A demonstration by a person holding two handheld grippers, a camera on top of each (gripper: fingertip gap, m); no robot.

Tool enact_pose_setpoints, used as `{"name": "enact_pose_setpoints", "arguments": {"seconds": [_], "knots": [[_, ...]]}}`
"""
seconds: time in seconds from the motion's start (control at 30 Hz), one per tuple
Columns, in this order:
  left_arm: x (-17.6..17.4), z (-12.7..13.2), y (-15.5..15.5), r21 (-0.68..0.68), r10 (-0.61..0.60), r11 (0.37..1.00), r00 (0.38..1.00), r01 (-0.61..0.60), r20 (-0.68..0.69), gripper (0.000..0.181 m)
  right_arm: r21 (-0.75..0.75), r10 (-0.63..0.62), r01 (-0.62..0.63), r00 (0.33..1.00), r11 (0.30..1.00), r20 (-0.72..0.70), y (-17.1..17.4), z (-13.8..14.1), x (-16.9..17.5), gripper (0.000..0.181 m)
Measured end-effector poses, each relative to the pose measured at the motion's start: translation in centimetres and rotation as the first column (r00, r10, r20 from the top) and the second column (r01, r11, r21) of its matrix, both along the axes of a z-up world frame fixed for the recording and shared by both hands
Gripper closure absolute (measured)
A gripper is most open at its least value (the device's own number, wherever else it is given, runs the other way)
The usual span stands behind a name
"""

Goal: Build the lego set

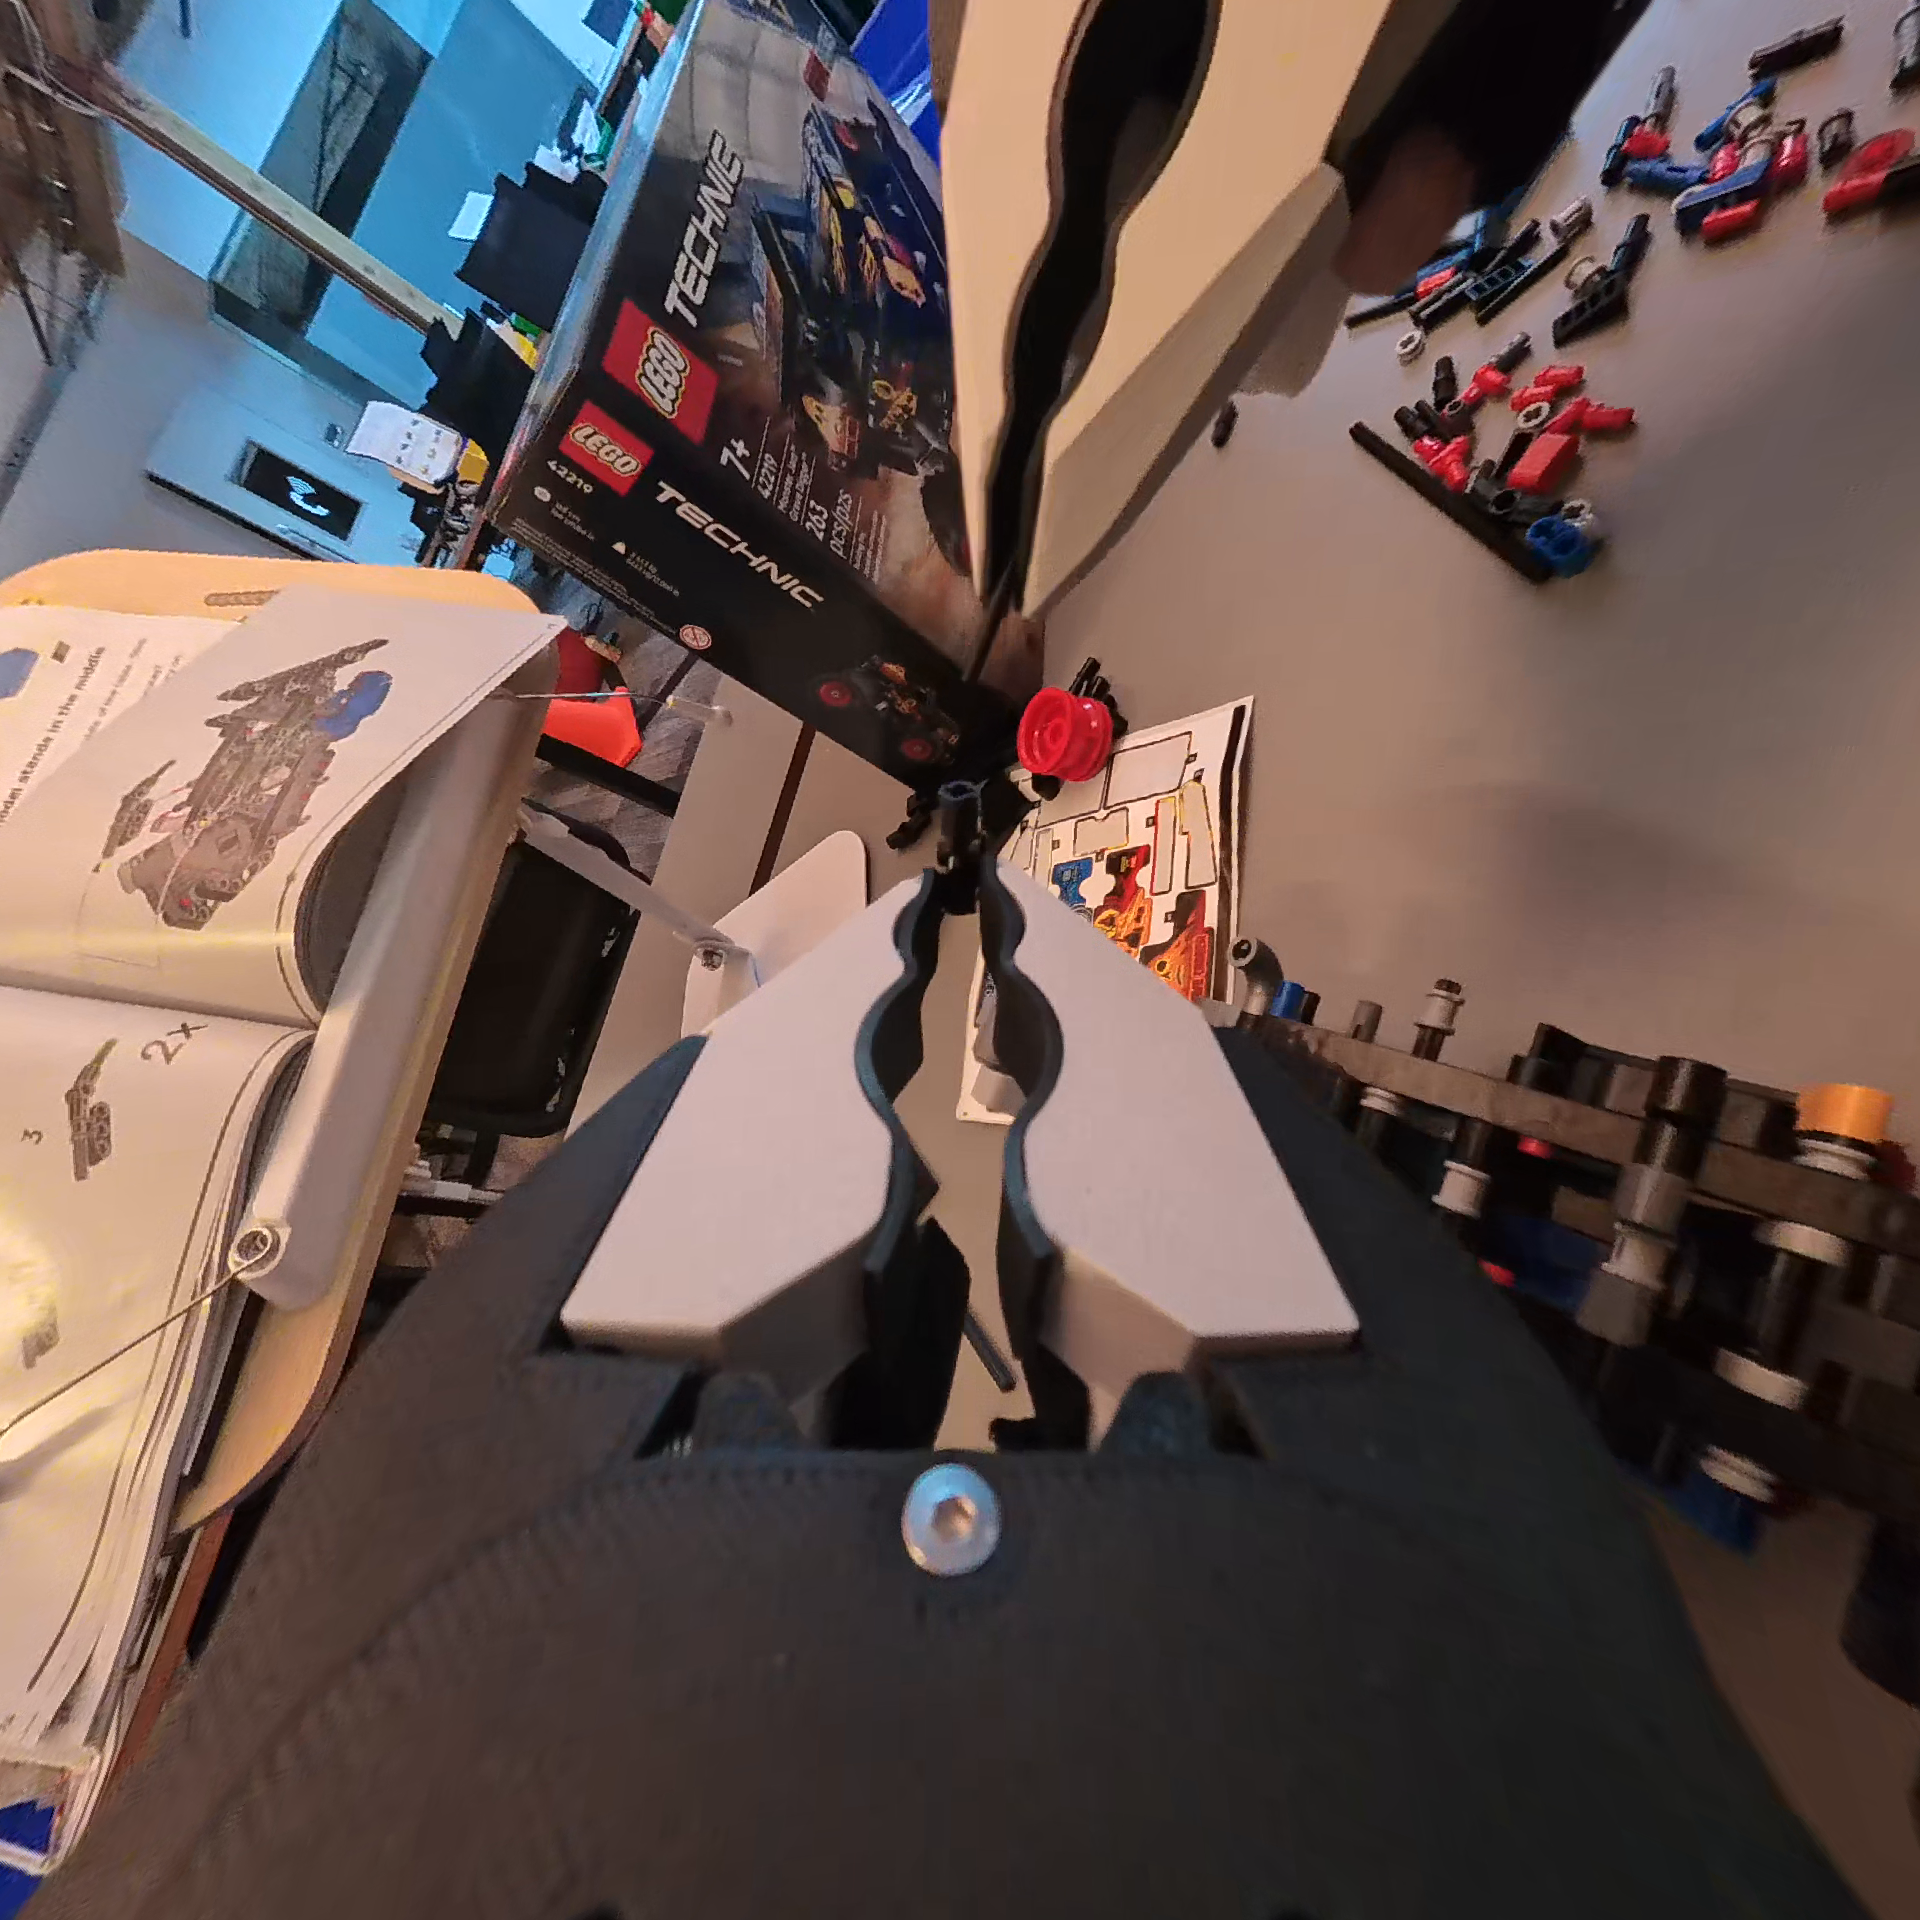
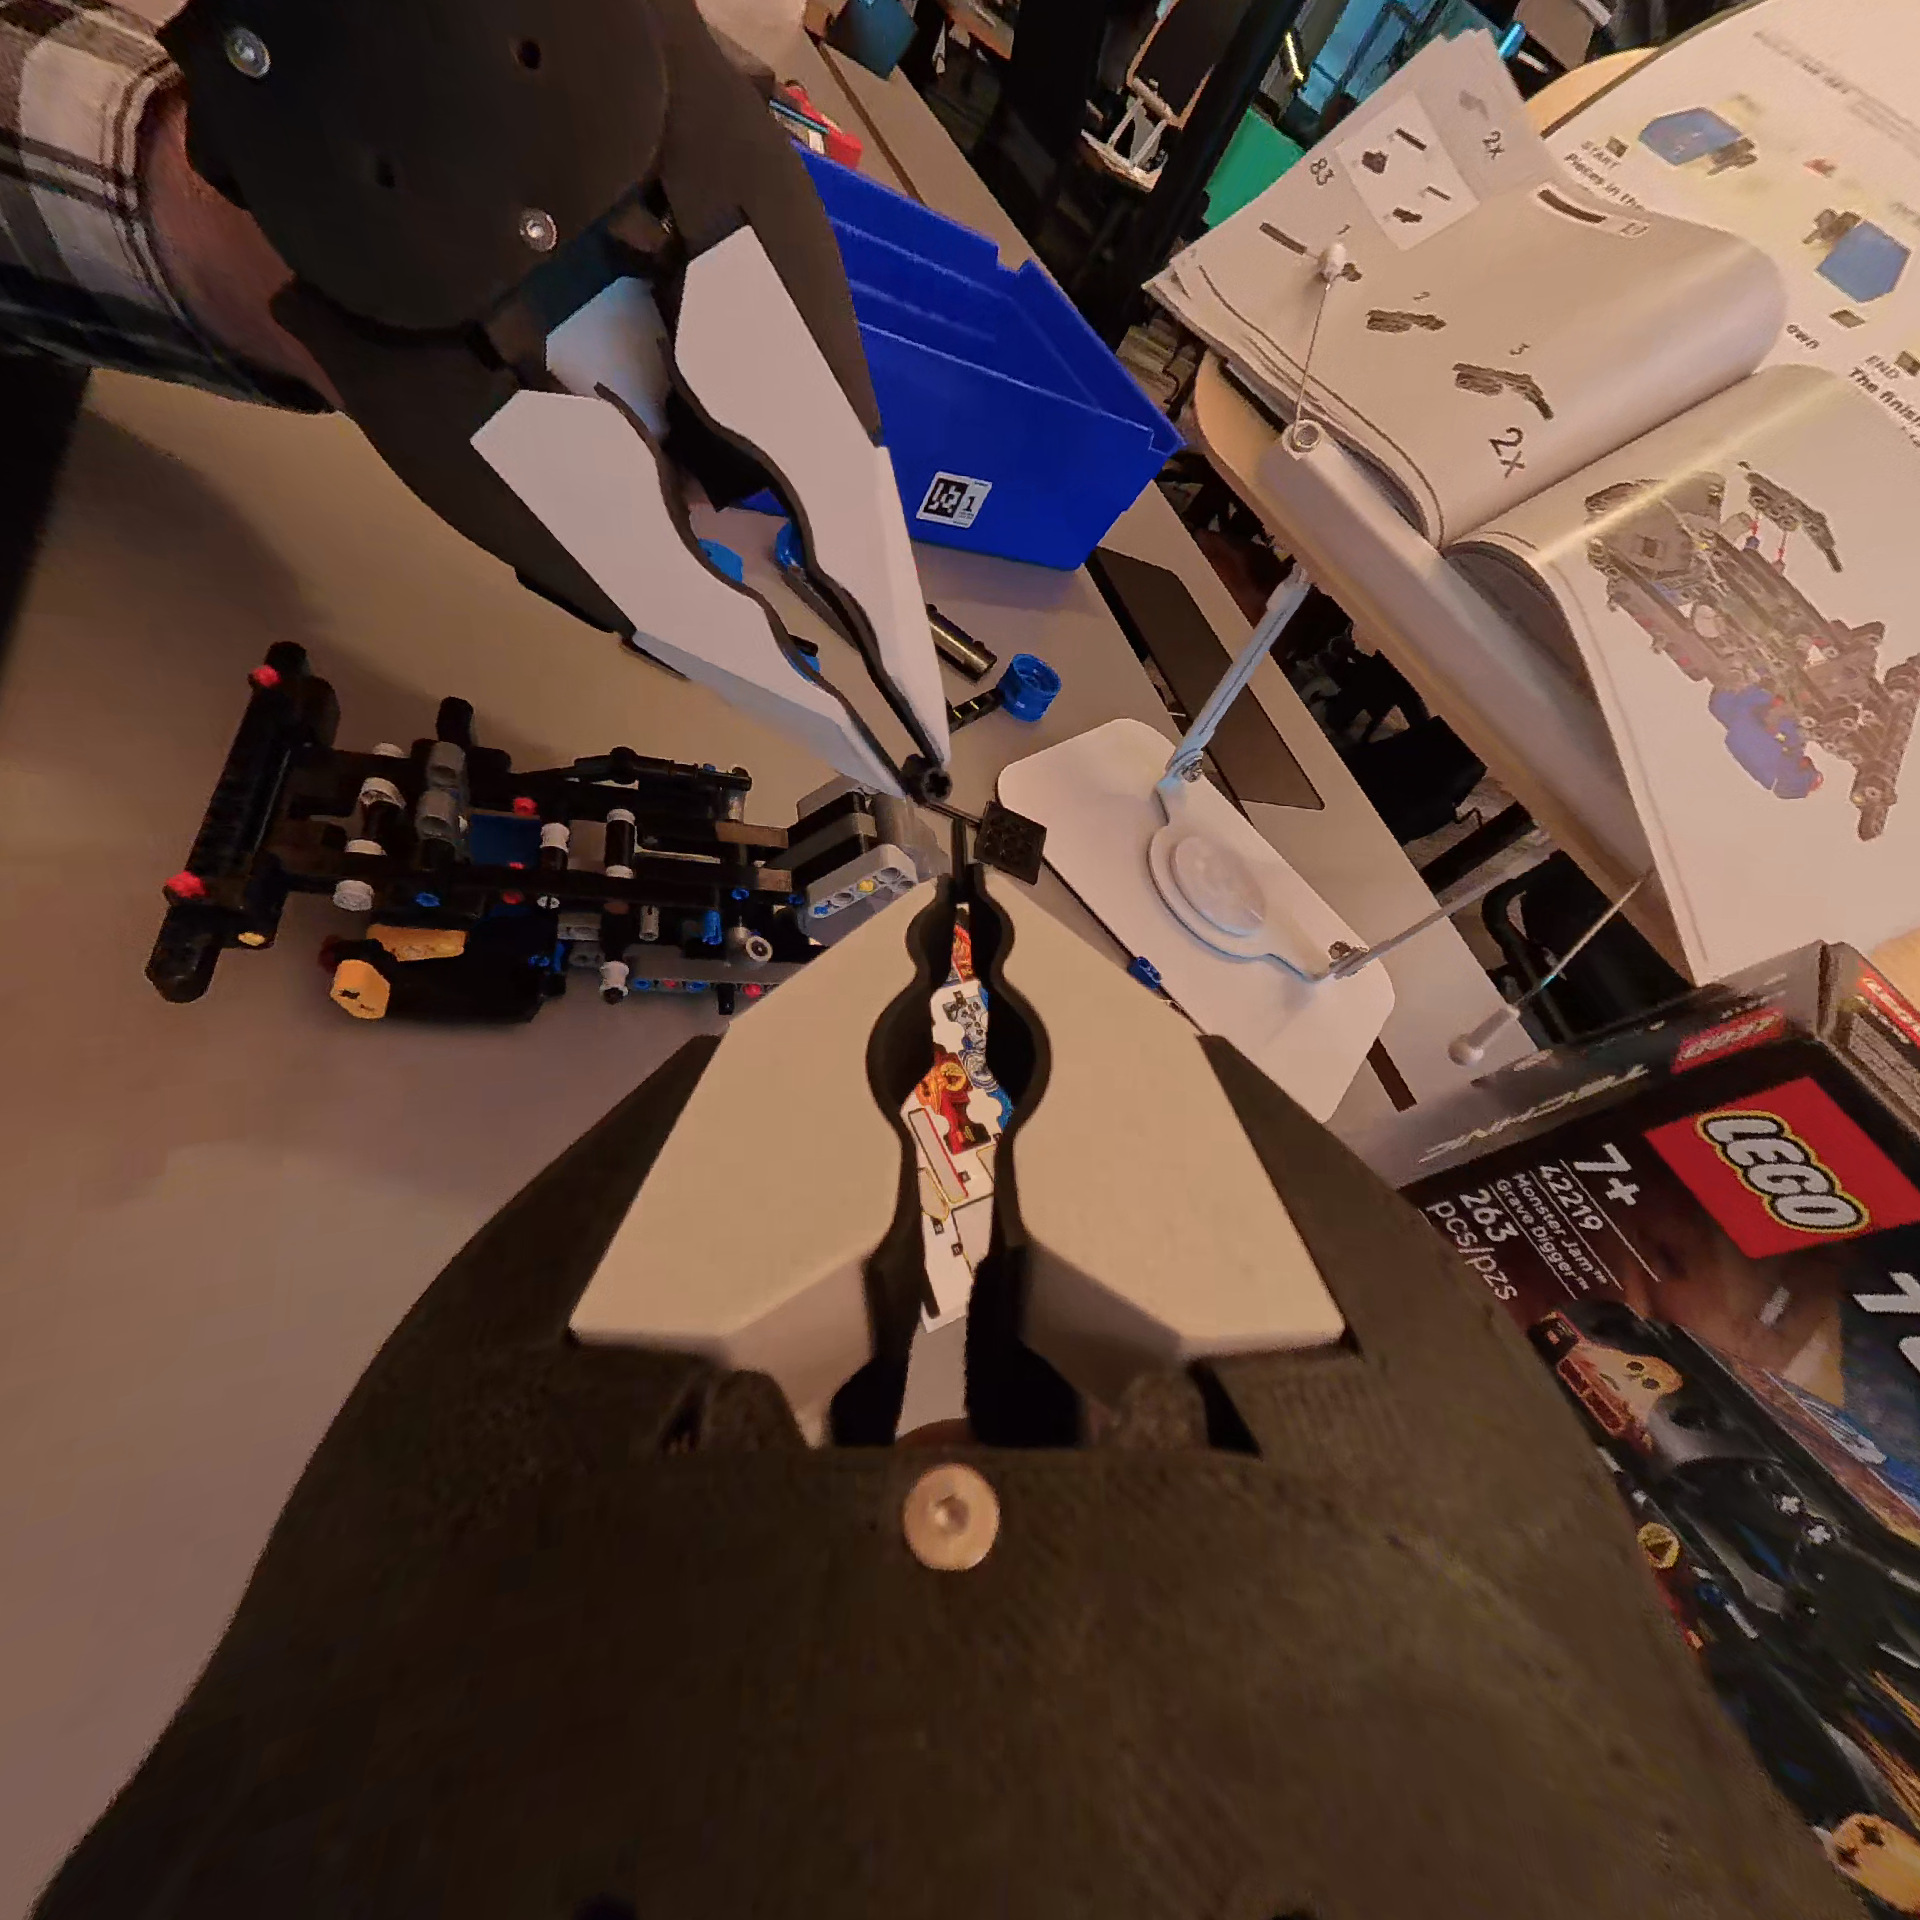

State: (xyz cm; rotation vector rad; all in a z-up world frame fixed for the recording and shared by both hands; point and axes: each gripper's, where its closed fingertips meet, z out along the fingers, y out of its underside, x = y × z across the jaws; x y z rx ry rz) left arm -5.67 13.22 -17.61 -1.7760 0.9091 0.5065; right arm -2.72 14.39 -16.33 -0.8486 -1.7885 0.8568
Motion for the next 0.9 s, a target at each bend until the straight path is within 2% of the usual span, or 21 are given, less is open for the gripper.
{"name": "enact_pose_setpoints", "arguments": {"seconds": [0.5, 0.73, 0.9], "knots": [[1.3, 0.0, 0.0, -0.003, -0.014, 1.000, 0.997, 0.014, -0.071, 0.176, 0.053, 0.009, -0.011, 1.000, 0.999, 0.028, -0.9, -0.8, -0.4, 0.181], [1.4, 0.0, -0.1, -0.002, 0.000, 1.000, 0.988, 0.000, -0.157, 0.176, 0.108, -0.012, 0.005, 0.998, 0.994, 0.064, -0.8, -1.3, -0.3, 0.181], [1.2, -0.5, -0.1, -0.010, 0.029, 0.999, 0.957, -0.033, -0.287, 0.176, 0.192, -0.047, 0.028, 0.994, 0.981, 0.096, -0.7, -1.8, -0.3, 0.181]]}}
